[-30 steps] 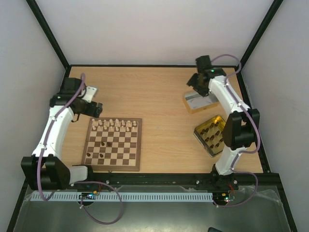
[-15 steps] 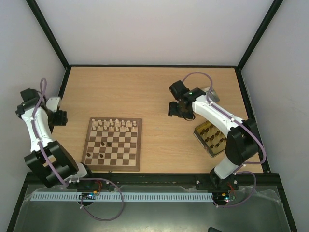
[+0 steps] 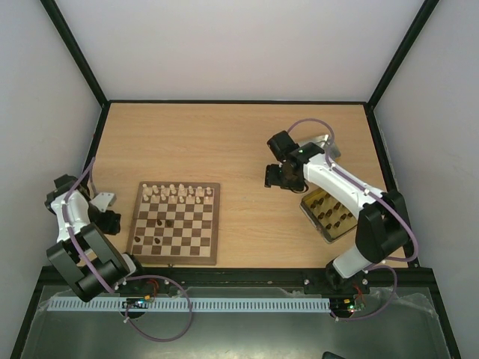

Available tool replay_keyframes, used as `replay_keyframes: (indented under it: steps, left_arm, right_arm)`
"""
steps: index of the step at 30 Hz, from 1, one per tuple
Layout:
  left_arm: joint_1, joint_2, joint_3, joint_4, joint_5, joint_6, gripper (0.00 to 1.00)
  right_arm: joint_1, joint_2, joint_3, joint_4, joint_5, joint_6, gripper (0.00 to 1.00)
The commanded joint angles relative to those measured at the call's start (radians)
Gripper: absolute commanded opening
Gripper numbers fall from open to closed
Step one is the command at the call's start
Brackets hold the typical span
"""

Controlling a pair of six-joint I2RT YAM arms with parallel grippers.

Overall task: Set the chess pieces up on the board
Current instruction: Move the chessboard to the center of the board.

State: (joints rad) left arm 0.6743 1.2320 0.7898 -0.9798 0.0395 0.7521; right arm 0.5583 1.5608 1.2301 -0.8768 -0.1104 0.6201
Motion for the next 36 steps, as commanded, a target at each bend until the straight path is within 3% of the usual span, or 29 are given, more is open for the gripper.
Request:
replay_keyframes:
  steps: [1,17,27,31,36]
  left_arm:
    - [0.007,0.009,-0.044,0.037,0.003,0.031,0.82]
    - [0.000,0.141,-0.113,0.206,-0.001,0.019,0.90]
    - [-0.077,0.218,-0.098,0.260,0.029,-0.038,0.88]
    - [-0.116,0.216,-0.106,0.239,0.046,-0.044,0.77]
    - [-0.145,0.200,-0.116,0.195,0.063,-0.035,0.52]
  right_arm:
    - [0.005,-0.044,-0.033,-0.002,-0.005,-0.002,0.76]
    - [0.048,-0.065,-0.079,0.043,-0.061,0.066,0.76]
    - [0.089,-0.056,-0.114,0.081,-0.094,0.105,0.76]
    - [0.091,-0.052,-0.116,0.097,-0.115,0.116,0.76]
    - [0.091,-0.048,-0.120,0.104,-0.118,0.116,0.76]
